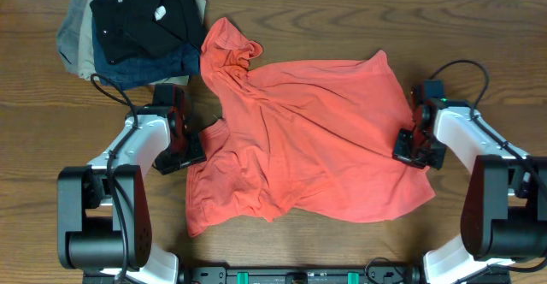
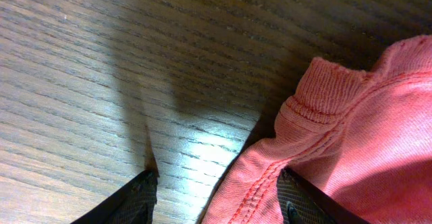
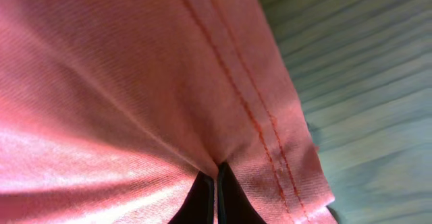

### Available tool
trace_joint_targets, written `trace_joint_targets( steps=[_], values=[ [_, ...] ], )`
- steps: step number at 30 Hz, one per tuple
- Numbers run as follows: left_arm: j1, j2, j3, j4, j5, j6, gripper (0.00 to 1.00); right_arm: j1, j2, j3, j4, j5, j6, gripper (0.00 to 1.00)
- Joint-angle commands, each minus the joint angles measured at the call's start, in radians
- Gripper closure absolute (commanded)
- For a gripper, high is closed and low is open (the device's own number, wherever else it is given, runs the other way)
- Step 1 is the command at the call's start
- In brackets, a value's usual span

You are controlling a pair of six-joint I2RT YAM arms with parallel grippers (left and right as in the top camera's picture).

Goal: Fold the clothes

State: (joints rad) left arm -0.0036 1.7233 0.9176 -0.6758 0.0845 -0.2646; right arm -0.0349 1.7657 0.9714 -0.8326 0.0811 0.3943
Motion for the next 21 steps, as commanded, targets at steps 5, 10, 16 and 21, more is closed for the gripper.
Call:
trace_joint_targets(
  steps=[5,10,16,21],
  values=[
    [-0.003,0.024,-0.035,0.012,0.039,0.01,0.41,-0.226,0.008,0.052,-0.021,0.111,0.016,0.99],
    [-0.003,0.024,-0.035,0.015,0.039,0.01,0.41,-0.386,0.008,0.154,-0.099,0.061,0.028,0.99],
    [-0.003,0.024,-0.035,0.028,0.039,0.01,0.44,-0.502,0.008,0.307,-0.208,-0.009,0.027,0.99],
    [-0.003,0.016,-0.035,0.027,0.039,0.01,0.49,-0.518,0.008,0.401,-0.29,-0.035,0.029,0.99]
  ],
)
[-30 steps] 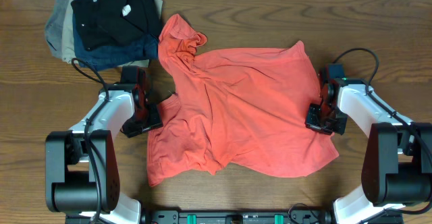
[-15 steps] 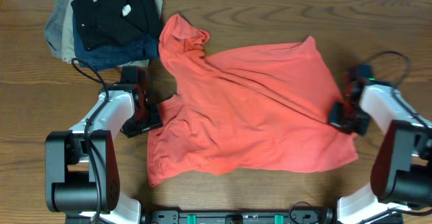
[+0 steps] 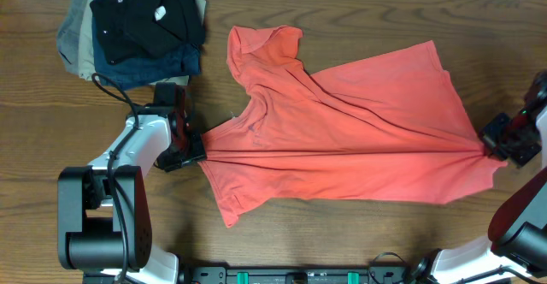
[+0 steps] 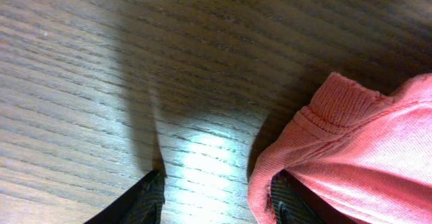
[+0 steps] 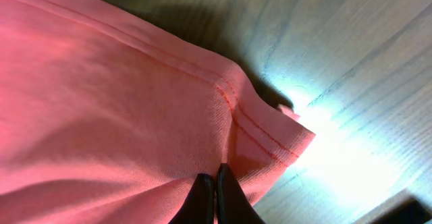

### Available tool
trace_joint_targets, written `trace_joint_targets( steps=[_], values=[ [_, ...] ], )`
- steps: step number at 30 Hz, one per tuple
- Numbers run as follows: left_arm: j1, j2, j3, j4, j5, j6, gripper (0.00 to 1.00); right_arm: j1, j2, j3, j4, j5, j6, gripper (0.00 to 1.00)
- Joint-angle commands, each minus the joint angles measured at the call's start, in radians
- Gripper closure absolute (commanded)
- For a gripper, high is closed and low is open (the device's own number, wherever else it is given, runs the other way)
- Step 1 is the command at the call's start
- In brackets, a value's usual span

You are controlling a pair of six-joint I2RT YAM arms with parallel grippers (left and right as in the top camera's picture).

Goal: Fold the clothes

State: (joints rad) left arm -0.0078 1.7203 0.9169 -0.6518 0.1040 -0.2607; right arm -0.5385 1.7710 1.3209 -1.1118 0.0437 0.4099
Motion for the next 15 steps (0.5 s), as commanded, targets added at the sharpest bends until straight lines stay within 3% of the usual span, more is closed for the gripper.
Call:
trace_joint_targets(
  steps=[1,2,3,5,9,15],
  values=[
    [0.001,0.011,-0.034,0.0,0.02,0.006,0.49,-0.015,0.003,0.068,-0.029,-0.01,0.013,0.97],
    [0.001,-0.002,-0.033,-0.006,0.02,0.006,0.49,-0.014,0.003,0.077,-0.042,-0.022,0.012,0.88],
    [0.001,-0.016,-0.031,-0.015,0.02,0.006,0.48,-0.014,0.003,0.085,-0.054,-0.038,0.012,0.68],
    [0.001,-0.053,-0.022,-0.041,0.021,0.006,0.49,-0.014,0.003,0.087,-0.066,-0.071,0.011,0.05],
    [-0.005,-0.181,-0.001,-0.092,0.054,0.006,0.48,-0.007,0.003,0.086,-0.1,-0.102,0.012,0.01],
    [-0.03,-0.395,-0.001,-0.162,0.153,0.005,0.23,-0.003,0.003,0.086,-0.156,-0.117,0.012,0.01]
  ],
)
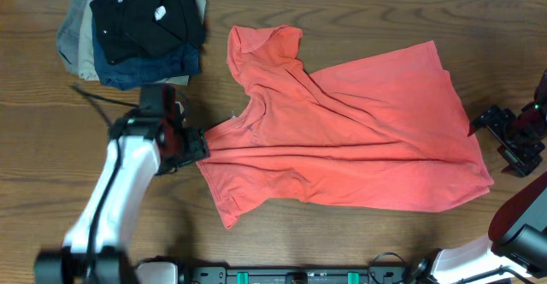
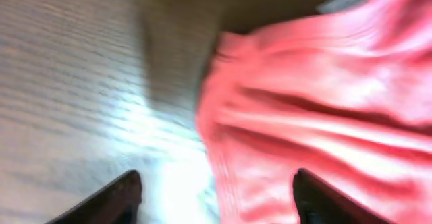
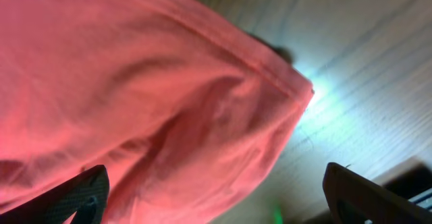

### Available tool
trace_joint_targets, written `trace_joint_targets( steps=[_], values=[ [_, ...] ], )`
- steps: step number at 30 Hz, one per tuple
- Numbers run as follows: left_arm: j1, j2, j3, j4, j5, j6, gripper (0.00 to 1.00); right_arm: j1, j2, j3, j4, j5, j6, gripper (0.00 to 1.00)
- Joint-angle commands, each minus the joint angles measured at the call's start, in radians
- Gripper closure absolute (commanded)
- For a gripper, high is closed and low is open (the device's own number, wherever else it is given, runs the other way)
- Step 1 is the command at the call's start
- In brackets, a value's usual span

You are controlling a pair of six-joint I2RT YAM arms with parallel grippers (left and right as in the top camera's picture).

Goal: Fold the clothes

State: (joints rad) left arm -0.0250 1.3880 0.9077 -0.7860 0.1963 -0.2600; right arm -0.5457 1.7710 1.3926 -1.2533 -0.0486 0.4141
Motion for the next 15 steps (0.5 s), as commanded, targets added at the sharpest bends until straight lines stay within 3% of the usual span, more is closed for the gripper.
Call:
trace_joint_targets(
  steps=[1,7,12,15],
  values=[
    [-0.018,-0.093,0.008,-0.059,0.071,0.002,0.21,0.004,0.003,0.014,-0.027,-0.033,0.008,0.01],
    [-0.057,-0.169,0.005,-0.258,0.218,-0.006,0.21,0.005,0.001,0.014,-0.085,-0.072,0.007,0.04],
    [-0.174,-0.168,-0.025,-0.329,0.223,-0.009,0.27,0.027,-0.004,0.014,-0.107,-0.106,-0.033,0.06],
    [-0.267,-0.167,-0.039,-0.331,0.199,-0.084,0.27,0.053,-0.007,0.013,-0.112,-0.106,-0.05,0.06]
  ],
)
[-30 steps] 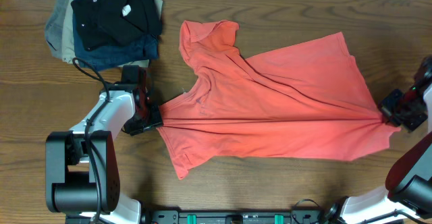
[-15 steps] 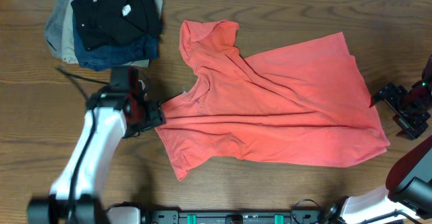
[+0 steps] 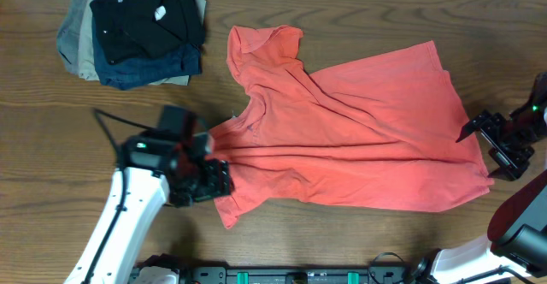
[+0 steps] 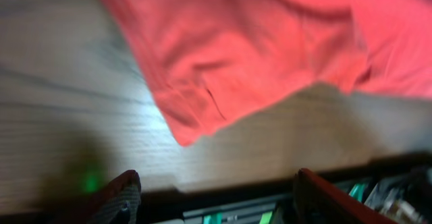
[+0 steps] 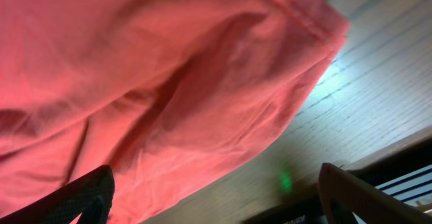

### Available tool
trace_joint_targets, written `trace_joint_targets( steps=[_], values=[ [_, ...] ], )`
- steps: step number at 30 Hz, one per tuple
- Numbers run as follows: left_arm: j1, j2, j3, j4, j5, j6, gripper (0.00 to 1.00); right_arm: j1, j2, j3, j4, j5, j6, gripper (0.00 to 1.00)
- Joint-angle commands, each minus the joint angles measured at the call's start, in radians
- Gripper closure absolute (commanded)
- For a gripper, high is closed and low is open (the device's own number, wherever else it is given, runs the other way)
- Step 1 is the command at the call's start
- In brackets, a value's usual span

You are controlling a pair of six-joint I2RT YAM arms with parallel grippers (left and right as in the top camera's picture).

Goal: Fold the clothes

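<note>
A coral-red T-shirt (image 3: 342,147) lies spread across the middle of the table, collar toward the back. My left gripper (image 3: 209,184) hovers open over the shirt's front-left sleeve (image 4: 196,109), near the table's front edge. In the left wrist view its fingers (image 4: 115,197) stand wide apart with nothing between them. My right gripper (image 3: 489,147) is open just off the shirt's right hem corner (image 5: 297,42). Its fingers (image 5: 67,200) are spread above the cloth and bare wood, holding nothing.
A pile of dark and khaki clothes (image 3: 137,27) sits at the back left corner. The table's front edge (image 4: 270,177) runs close below the left gripper. Bare wood (image 3: 51,147) lies left of the shirt.
My left gripper has gone from the shirt's left edge to above the front-left sleeve, nearer the table's front. The right gripper shifted slightly and stays open. The shirt lies unchanged.
The shirt first lay crumpled, my right gripper shut on its hem and my left fingers at its left edge. Then it was stretched wide between the two. Then both grippers stood open with the shirt flat, and now the left one is over the front sleeve.
</note>
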State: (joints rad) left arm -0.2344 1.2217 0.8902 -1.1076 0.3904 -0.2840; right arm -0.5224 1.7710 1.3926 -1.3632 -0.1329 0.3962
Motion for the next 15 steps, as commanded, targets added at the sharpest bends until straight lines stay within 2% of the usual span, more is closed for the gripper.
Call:
trace_joint_targets(
  steps=[1,5,15],
  values=[
    [-0.09,-0.001,-0.025,-0.01,-0.026,-0.102,0.27,0.04,-0.007,0.013,-0.003,-0.021,-0.039,0.06],
    [-0.183,0.001,-0.052,-0.006,-0.146,-0.227,0.27,0.08,-0.007,0.013,-0.002,-0.013,-0.046,0.07],
    [-0.277,0.072,-0.199,0.164,-0.148,-0.272,0.27,0.154,-0.007,0.013,0.026,-0.002,-0.045,0.05]
  ],
)
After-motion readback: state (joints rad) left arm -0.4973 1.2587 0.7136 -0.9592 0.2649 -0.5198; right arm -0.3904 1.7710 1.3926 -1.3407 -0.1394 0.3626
